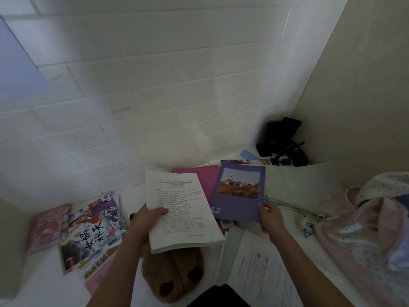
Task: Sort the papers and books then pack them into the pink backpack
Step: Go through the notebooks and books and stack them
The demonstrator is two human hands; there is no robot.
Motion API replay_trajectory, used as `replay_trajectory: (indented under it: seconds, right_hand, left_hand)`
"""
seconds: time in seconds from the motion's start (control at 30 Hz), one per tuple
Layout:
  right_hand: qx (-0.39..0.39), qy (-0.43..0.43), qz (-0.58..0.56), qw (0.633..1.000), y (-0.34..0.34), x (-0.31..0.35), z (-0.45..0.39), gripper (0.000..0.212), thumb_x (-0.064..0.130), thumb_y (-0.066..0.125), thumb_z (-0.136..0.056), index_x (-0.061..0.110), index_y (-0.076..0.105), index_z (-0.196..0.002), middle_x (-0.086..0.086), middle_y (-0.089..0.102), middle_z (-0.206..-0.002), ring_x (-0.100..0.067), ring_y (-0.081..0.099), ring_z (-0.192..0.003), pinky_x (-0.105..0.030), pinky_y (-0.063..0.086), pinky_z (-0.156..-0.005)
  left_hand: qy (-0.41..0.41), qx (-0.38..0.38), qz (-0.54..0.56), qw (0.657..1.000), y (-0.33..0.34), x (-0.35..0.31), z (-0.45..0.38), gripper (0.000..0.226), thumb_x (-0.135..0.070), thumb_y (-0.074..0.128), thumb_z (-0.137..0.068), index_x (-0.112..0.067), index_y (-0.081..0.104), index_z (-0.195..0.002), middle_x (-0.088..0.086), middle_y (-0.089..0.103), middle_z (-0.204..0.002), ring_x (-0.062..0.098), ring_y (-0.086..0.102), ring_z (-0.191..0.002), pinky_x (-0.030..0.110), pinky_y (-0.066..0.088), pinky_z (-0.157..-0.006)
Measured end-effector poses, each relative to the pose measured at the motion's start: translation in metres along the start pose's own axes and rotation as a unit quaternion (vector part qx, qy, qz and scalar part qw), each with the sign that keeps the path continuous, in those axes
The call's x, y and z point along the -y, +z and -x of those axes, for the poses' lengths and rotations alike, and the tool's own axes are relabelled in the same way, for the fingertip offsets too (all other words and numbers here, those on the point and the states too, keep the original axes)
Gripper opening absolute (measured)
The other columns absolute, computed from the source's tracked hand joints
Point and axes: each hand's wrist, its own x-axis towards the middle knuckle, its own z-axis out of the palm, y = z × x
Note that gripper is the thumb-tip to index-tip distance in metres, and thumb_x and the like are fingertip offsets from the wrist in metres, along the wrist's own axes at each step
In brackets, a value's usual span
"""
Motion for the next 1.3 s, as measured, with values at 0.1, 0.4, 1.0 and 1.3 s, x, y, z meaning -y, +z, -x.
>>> replay_trajectory:
  seconds: [0.1, 0.4, 1.0, 1.3]
  right_hand:
    - [-0.082, -0.013, 0.005, 0.997, -0.014, -0.002, -0.007, 0.031, 0.024, 0.046, -0.099, -0.006, 0.054, -0.102, -0.017, 0.045, -0.073, -0.023, 0.039, -0.052, -0.031, 0.031, -0.048]
    - [-0.062, 0.127, -0.214, 0.967, -0.030, -0.005, -0.010, 0.046, 0.006, 0.054, -0.094, 0.013, 0.036, -0.136, -0.017, 0.057, -0.102, -0.020, 0.055, -0.060, -0.029, 0.043, -0.047]
    - [0.271, -0.312, 0.507, 0.757, 0.085, -0.008, 0.044, 0.096, 0.042, 0.069, -0.079, 0.025, 0.009, -0.152, -0.005, 0.002, -0.160, -0.029, 0.000, -0.148, -0.051, 0.009, -0.118]
    - [0.228, -0.365, 0.579, 0.693, 0.089, -0.016, 0.041, 0.062, 0.007, 0.035, -0.096, 0.015, 0.009, -0.151, -0.019, 0.024, -0.154, -0.038, 0.027, -0.140, -0.046, 0.034, -0.107]
  left_hand:
    - [0.003, -0.025, -0.003, 1.000, 0.000, 0.002, -0.001, 0.016, -0.009, 0.067, -0.081, -0.023, 0.060, -0.083, -0.009, 0.066, -0.074, 0.010, 0.064, -0.063, 0.018, 0.047, -0.044]
    - [-0.015, -0.040, 0.010, 0.999, -0.005, 0.005, -0.005, 0.022, -0.014, 0.068, -0.082, -0.013, 0.060, -0.102, 0.003, 0.066, -0.092, 0.018, 0.062, -0.073, 0.028, 0.047, -0.056]
    - [-0.068, -0.009, 0.120, 0.990, -0.020, 0.002, -0.001, 0.027, -0.019, 0.057, -0.090, -0.007, 0.054, -0.114, 0.014, 0.064, -0.093, 0.026, 0.061, -0.076, 0.030, 0.053, -0.053]
    - [-0.062, 0.008, 0.124, 0.990, -0.024, 0.006, -0.003, 0.007, -0.019, 0.056, -0.090, -0.012, 0.055, -0.087, 0.005, 0.070, -0.055, 0.017, 0.066, -0.044, 0.023, 0.049, -0.036]
